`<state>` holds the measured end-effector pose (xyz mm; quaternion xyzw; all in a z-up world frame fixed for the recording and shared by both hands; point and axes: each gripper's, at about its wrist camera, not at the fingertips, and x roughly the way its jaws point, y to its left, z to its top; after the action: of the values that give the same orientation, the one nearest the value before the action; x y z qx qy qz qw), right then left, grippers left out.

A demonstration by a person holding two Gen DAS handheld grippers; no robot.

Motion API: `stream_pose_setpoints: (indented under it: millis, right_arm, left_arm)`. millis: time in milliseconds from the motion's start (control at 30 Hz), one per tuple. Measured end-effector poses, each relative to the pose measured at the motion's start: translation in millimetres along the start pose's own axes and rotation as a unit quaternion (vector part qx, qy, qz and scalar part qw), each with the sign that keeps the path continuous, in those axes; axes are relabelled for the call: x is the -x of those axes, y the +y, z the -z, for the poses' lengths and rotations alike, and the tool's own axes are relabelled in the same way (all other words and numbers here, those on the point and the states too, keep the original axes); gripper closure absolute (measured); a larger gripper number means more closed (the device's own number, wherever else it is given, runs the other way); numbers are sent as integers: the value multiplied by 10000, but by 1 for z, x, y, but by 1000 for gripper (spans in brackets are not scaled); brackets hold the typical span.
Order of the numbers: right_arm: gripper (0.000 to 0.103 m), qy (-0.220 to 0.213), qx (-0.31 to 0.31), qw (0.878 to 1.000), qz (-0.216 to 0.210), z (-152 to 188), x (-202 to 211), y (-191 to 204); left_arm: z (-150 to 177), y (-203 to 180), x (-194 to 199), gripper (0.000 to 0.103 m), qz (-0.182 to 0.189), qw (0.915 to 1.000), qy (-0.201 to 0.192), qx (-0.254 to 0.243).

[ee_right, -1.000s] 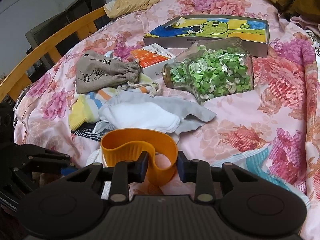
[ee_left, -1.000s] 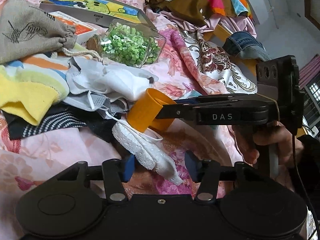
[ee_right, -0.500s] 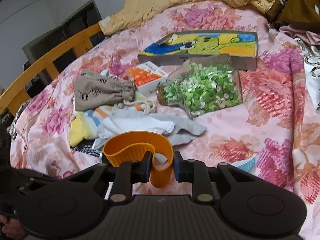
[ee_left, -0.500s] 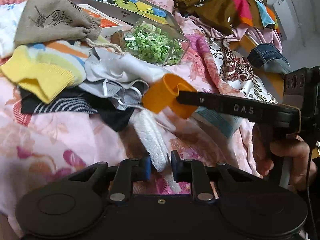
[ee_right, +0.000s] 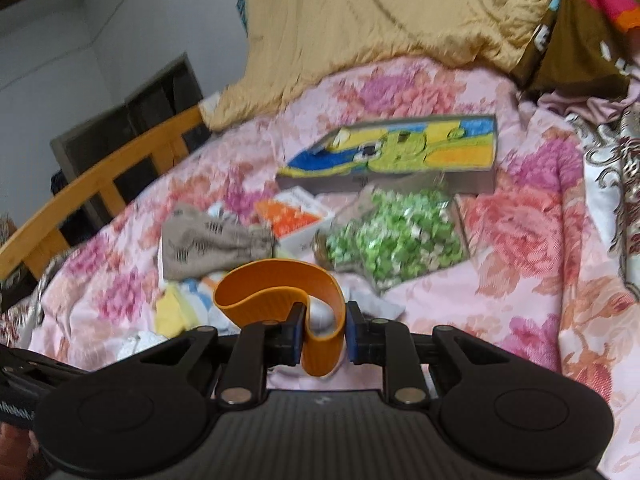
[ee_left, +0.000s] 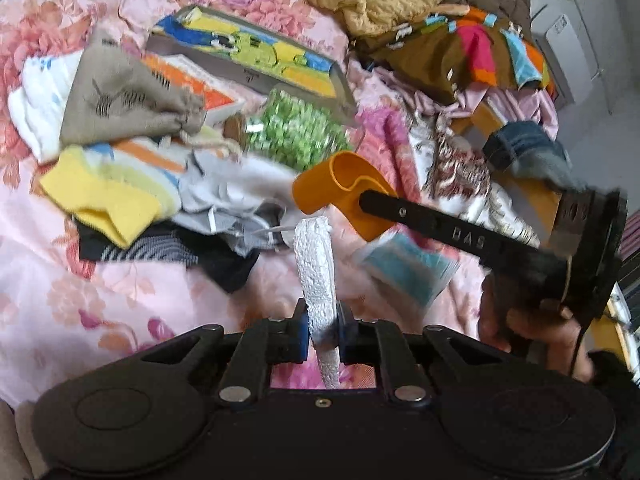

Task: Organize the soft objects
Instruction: 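Lift and carry the band and strip with both tools toward the cartoon tray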

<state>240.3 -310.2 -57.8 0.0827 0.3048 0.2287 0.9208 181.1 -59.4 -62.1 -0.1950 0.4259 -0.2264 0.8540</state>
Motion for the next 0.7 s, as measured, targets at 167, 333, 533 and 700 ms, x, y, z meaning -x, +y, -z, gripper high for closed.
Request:
stream_pose_setpoints:
  millis: [167, 333, 533, 700]
  right_arm:
    - [80, -381, -227, 9989, 119, -8, 7, -8]
    - [80, -542, -427, 9975, 151, -13, 10, -17]
    - [80, -556, -403, 9976, 125, -13, 9, -17]
    - [80, -641, -399, 9971, 66, -15, 9, -16]
  left_arm:
    - [-25, -4, 11, 89, 83, 9995, -315, -20]
    - [-55, -9, 13, 89, 426, 9989, -165, 88]
    - [-72, -14, 9, 89, 242, 9976, 655, 9]
    - [-76, 0, 10, 89, 166, 9914, 1258, 314]
